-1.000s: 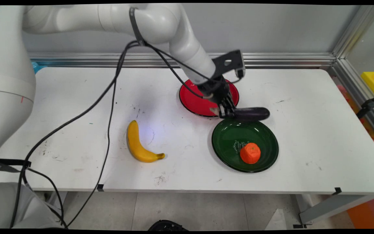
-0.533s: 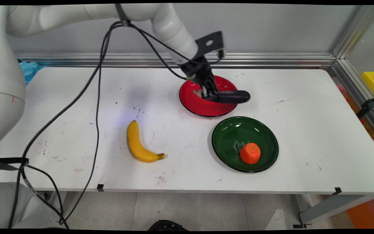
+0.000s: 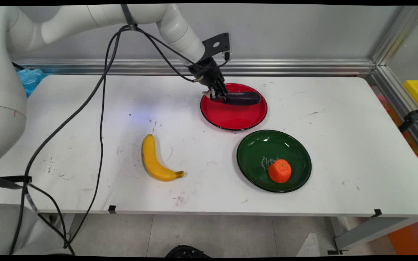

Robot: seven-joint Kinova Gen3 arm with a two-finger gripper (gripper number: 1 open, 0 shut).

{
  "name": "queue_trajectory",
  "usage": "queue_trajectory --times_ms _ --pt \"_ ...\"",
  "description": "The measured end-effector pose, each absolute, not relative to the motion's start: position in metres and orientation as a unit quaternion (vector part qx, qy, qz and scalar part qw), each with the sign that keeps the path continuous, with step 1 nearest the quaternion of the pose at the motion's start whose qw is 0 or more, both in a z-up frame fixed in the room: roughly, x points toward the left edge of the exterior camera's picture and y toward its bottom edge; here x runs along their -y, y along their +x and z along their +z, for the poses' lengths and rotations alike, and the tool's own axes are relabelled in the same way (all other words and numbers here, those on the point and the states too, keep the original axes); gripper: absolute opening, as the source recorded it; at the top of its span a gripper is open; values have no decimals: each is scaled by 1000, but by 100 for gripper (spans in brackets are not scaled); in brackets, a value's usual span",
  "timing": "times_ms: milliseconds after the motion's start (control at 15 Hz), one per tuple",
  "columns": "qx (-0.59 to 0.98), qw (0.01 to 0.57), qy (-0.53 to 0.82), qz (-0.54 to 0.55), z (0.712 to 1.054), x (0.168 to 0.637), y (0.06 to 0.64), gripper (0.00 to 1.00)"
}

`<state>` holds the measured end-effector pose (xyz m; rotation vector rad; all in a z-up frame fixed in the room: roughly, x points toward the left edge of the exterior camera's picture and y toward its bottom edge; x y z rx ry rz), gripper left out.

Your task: Place the picked object on the red plate

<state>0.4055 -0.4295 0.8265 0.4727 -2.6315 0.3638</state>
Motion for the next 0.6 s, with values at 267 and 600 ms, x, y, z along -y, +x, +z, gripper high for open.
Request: queue_trajectory --times_ms 267,600 --pt "950 220 173 142 812 451 424 0" --pt "949 223 172 139 797 465 436 0"
